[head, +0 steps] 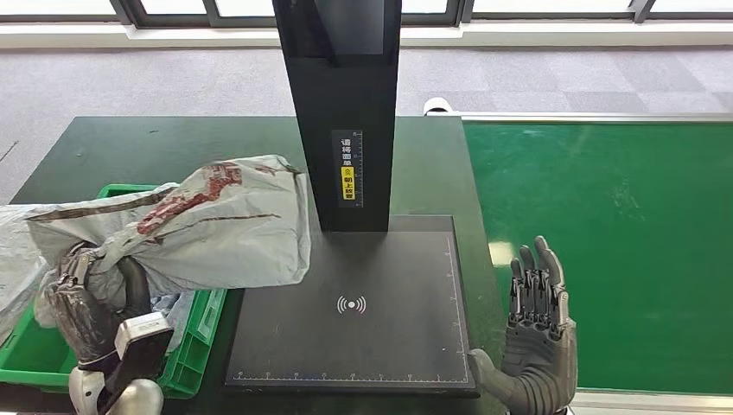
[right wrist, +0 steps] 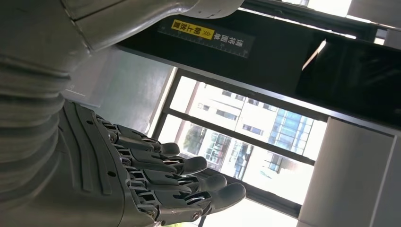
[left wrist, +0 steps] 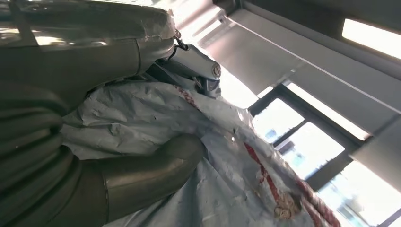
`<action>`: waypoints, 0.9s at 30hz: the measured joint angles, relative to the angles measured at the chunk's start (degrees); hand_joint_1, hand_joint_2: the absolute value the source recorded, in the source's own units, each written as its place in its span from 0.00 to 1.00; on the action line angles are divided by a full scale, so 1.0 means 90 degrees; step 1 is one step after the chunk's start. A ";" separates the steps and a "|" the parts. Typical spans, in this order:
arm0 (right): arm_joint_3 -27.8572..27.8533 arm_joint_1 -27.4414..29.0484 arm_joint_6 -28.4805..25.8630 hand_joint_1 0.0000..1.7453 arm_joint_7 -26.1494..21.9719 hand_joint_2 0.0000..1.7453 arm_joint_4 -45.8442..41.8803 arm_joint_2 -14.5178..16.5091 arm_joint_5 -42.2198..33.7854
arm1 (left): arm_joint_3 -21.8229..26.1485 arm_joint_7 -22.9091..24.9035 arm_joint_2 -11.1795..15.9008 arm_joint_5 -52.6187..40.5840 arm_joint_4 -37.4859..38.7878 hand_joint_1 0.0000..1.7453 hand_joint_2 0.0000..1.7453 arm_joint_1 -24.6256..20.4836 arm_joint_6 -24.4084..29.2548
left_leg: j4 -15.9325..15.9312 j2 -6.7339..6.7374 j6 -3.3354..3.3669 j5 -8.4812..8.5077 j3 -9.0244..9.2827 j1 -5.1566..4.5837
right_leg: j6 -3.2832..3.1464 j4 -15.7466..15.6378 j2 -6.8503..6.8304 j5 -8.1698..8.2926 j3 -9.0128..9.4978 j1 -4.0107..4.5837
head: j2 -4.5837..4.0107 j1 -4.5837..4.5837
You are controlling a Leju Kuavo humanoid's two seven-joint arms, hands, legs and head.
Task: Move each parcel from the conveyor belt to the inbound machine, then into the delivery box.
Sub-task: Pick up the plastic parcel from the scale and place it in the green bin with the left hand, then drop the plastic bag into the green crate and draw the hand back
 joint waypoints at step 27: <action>-0.0077 -0.0079 0.0233 0.00 0.0005 1.00 0.0081 -0.0080 0.0012 | 0.2221 0.2098 0.0769 -0.1947 0.2842 1.00 1.00 -0.1451 0.0045 | -0.0019 0.0007 -0.0026 0.0002 -0.0014 -0.0013 | -0.0032 0.0009 0.0002 -0.0010 0.0024 -0.0004 | 0.0000 0.0000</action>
